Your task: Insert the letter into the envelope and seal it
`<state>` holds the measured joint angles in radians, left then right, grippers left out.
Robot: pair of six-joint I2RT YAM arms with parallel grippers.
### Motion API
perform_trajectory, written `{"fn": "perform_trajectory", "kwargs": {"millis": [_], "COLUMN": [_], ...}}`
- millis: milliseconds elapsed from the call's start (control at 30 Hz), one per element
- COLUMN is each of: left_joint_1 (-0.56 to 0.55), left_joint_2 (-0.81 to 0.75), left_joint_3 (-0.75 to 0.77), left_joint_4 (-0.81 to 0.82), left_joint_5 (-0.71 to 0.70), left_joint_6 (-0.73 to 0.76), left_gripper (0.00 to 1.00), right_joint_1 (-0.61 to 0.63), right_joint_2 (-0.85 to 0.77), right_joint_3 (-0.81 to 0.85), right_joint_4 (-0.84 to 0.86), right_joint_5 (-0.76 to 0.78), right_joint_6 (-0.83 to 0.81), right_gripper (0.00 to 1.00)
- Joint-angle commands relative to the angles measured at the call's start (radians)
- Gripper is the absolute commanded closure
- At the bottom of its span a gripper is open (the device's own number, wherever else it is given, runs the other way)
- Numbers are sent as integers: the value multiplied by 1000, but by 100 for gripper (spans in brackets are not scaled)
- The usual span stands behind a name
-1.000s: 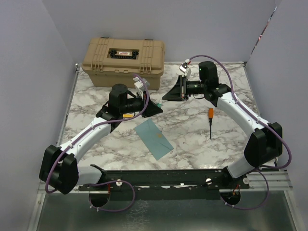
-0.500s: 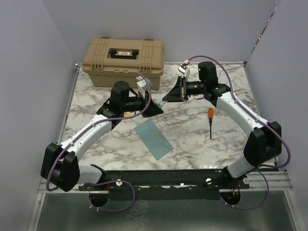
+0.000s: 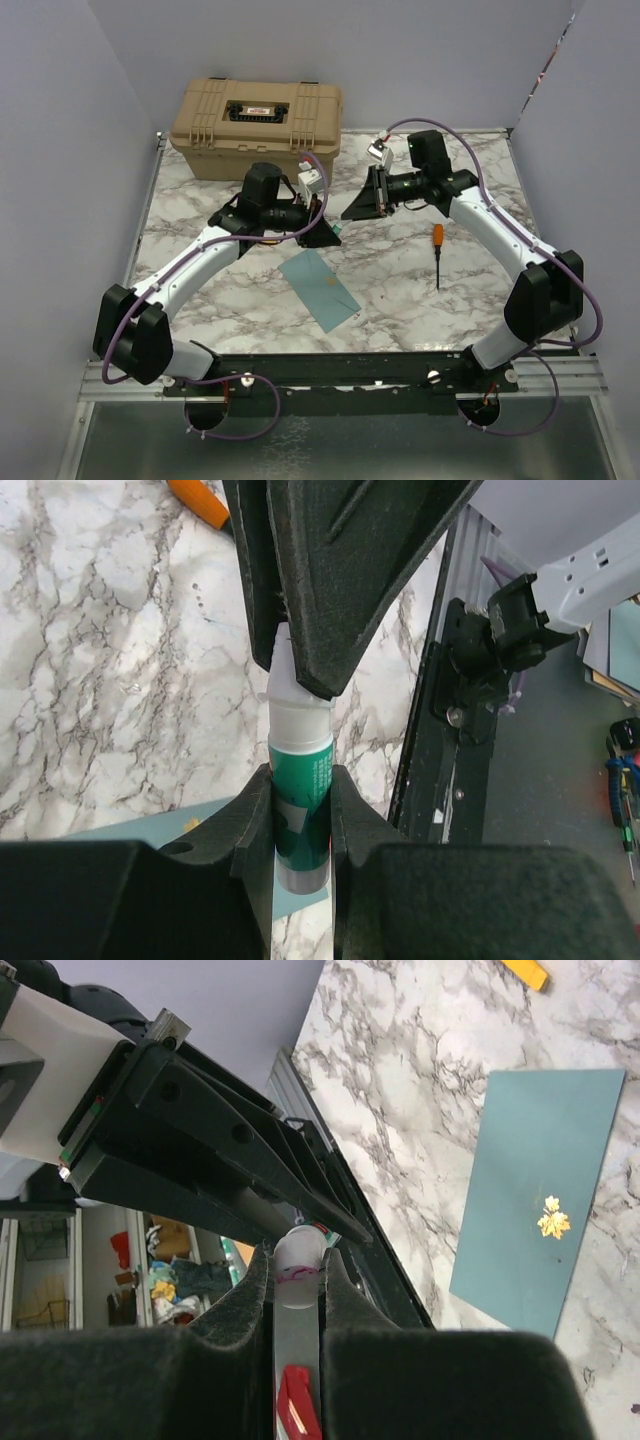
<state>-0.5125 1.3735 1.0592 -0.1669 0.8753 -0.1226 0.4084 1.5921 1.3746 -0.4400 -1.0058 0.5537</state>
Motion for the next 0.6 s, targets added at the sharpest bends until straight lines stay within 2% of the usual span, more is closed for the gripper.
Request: {"fn": "perform_trajectory", "kwargs": {"millis": [0, 333, 567], "left_joint_1": [-20, -23, -31], "left_joint_2": [28, 48, 53], "left_joint_3": [47, 82, 120], "left_joint_4": [-71, -127, -171], "left_joint_5": [28, 17, -4], "left_joint_6": [83, 118, 212], "left_gripper": [100, 100, 100], "right_joint_1": [24, 28, 55], "right_joint_2": [11, 9, 24], "right_joint_3": [35, 55, 62], "right_joint_4": [-108, -205, -269], "right_joint_5": [-65, -28, -2], "right_joint_6": [-68, -131, -177], "right_gripper": [100, 100, 100]}}
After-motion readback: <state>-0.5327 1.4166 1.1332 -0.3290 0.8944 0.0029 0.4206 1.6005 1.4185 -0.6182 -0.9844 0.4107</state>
